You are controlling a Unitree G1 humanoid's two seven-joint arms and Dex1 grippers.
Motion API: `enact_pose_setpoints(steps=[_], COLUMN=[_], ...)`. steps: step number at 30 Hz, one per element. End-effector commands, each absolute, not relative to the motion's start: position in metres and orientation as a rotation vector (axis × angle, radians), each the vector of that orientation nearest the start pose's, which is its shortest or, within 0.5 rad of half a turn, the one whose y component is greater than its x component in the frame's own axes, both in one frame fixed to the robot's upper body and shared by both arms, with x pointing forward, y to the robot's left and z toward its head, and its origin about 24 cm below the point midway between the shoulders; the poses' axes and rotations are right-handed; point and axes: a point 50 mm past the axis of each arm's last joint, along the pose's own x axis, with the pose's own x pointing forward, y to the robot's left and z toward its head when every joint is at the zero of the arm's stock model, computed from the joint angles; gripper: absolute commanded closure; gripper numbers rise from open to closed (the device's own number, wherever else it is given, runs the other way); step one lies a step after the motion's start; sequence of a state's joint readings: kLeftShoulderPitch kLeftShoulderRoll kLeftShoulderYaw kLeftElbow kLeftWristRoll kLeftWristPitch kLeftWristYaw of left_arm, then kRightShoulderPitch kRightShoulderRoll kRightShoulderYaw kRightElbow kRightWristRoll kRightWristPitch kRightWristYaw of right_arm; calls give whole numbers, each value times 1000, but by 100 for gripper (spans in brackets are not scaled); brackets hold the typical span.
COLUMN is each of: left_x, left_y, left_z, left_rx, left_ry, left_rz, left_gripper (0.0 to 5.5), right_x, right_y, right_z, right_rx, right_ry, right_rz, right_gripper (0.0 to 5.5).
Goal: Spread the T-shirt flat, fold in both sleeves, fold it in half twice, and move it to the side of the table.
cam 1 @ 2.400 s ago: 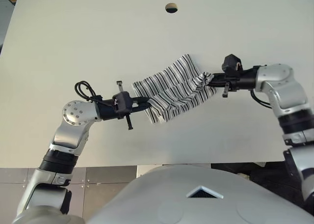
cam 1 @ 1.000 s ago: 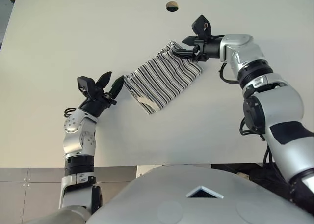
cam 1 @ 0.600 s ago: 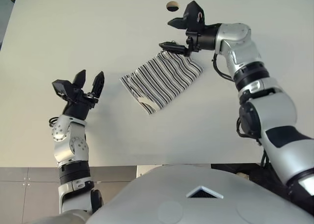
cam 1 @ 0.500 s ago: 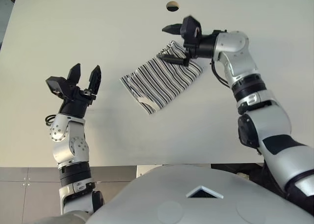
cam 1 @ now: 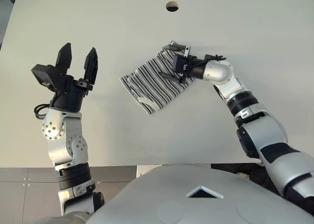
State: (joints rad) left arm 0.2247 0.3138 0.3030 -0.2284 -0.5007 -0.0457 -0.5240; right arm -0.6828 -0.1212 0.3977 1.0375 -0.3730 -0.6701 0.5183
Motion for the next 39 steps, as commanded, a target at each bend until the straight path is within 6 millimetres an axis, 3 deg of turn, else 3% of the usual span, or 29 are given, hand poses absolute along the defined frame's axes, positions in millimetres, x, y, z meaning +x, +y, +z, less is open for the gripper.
enact_pose_setpoints(steps=[1,8,11,16,21,25,32,35,39], left_x=[195,192,188,179,185,194,206,207,209], left_y=[243,243,244,245,248,250,251,250,245], left_z=[91,96,96,95,98,101,102,101,102], left_rx=[-60,-53,-50,-44,-27,-24,-23,-26,-31], left_ry=[-194,-206,-207,-207,-211,-213,-209,-209,-218], left_rz=[-284,-272,-254,-227,-248,-282,-332,-338,-348], left_gripper=[193,193,193,193,193,193,193,193,193], right_x=[310,304,321,337,322,299,271,280,306], right_y=[-52,-84,-120,-199,-274,-317,-364,-362,-343], right_z=[16,0,6,11,7,3,10,19,38], right_rx=[-955,-1374,-1513,-1653,-1695,-1699,-1778,-1758,-1720], right_ry=[-168,-236,-138,168,464,623,759,690,486], right_rz=[1175,1342,1246,956,709,608,523,453,359], right_gripper=[148,148,148,148,148,148,148,148,148])
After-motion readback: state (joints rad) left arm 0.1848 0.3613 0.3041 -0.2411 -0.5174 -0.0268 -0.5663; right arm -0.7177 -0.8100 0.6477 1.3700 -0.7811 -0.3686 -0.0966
